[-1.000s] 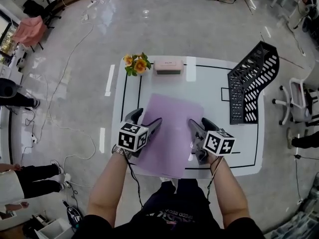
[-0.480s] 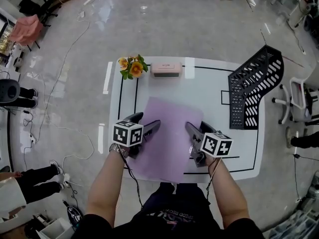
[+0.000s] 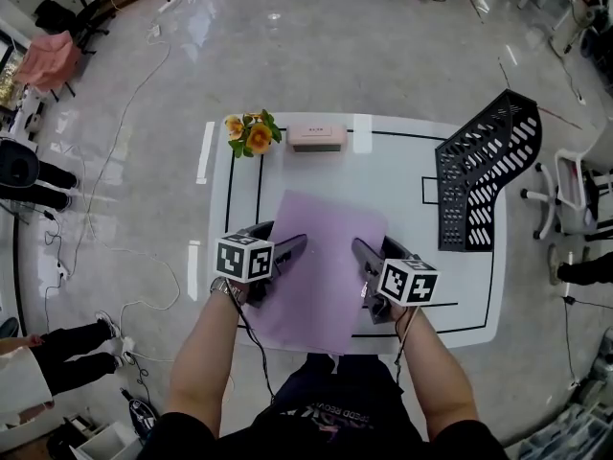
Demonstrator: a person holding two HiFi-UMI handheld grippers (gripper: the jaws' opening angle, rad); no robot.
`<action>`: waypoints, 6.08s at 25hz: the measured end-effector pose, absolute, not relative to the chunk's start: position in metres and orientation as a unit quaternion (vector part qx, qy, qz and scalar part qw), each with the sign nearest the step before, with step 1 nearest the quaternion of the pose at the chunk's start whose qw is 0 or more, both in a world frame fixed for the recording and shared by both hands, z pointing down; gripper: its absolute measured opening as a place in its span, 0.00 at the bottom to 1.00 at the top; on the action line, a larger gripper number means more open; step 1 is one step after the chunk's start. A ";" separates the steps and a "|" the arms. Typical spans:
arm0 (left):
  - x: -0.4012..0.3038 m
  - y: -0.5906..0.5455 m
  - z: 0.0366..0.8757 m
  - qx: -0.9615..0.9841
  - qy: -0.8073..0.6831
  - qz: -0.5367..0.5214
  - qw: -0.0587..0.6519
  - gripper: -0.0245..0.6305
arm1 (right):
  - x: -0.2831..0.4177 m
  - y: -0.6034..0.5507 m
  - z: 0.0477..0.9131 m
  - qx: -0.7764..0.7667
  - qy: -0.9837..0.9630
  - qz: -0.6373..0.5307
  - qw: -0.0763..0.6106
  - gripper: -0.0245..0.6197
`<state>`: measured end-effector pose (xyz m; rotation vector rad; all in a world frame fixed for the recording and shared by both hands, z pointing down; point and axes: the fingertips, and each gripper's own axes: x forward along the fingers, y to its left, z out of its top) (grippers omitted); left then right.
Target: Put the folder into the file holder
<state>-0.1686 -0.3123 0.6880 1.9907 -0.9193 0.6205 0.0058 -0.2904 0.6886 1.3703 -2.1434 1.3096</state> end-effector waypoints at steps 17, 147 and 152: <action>-0.168 -0.330 0.557 0.858 -0.421 0.149 0.254 0.59 | 0.004 -0.314 0.556 0.509 -0.813 0.269 0.088 0.50; -0.010 -0.153 0.366 0.940 -0.339 0.003 0.033 0.04 | 0.149 -0.103 0.307 0.675 -0.738 -0.004 0.021 0.28; 0.017 -0.145 0.349 0.953 -0.301 0.001 0.017 0.04 | 0.177 -0.098 0.276 0.715 -0.699 -0.026 0.013 0.28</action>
